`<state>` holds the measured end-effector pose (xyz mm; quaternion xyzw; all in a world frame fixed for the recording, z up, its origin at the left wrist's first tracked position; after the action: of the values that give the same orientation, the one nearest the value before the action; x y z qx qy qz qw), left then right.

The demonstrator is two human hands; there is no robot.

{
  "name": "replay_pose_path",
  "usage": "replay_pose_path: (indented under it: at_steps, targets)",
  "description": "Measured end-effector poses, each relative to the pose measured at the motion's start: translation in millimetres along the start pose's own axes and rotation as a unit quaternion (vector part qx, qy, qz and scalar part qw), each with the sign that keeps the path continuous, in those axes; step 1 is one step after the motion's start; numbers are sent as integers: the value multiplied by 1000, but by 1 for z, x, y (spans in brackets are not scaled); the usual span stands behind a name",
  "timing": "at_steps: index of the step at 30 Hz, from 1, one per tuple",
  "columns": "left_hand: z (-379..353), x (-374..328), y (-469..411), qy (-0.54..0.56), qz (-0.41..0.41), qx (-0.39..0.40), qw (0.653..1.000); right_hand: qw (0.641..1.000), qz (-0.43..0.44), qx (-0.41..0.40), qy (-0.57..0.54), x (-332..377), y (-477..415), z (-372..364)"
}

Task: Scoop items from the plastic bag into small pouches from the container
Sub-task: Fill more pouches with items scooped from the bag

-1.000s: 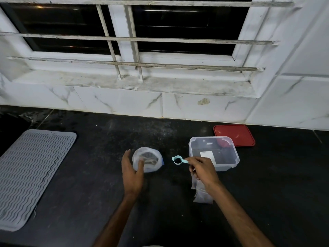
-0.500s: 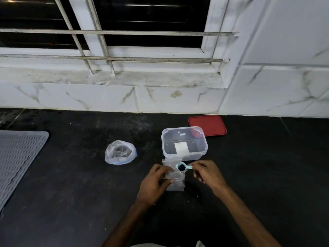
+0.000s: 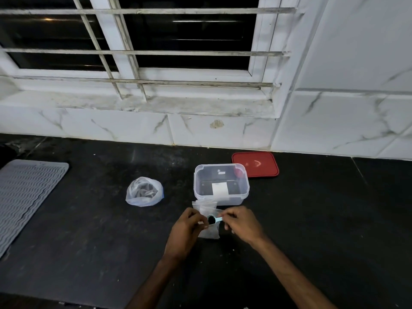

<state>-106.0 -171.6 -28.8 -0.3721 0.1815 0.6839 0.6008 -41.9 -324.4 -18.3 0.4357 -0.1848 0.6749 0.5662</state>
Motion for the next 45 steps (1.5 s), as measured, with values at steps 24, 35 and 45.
replay_pose_path:
  at_steps: [24,35,45]
  targets:
    - [13,-38,-22,-9,-5,-99,995,973,31,-86,-212,-13,-11,46]
    - [10,-54,-29,139,28,-107,984,799,-309,-236,-458,-166,-30,87]
    - [5,-67,-27,140,69,-132,979,860,-268,-316,-298,-200,-42,105]
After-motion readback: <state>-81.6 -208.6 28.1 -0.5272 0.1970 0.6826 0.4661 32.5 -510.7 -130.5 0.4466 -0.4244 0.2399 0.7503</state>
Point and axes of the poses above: each hand's wrist, its own y-axis away from the middle knuckle, its own z-axis out of the back of the hand, x = y × z, the point moved 10 cm from there along -y, towards the middle knuckle, and after that the axes turned 8 degrees about -x, right-handed, at the moved point
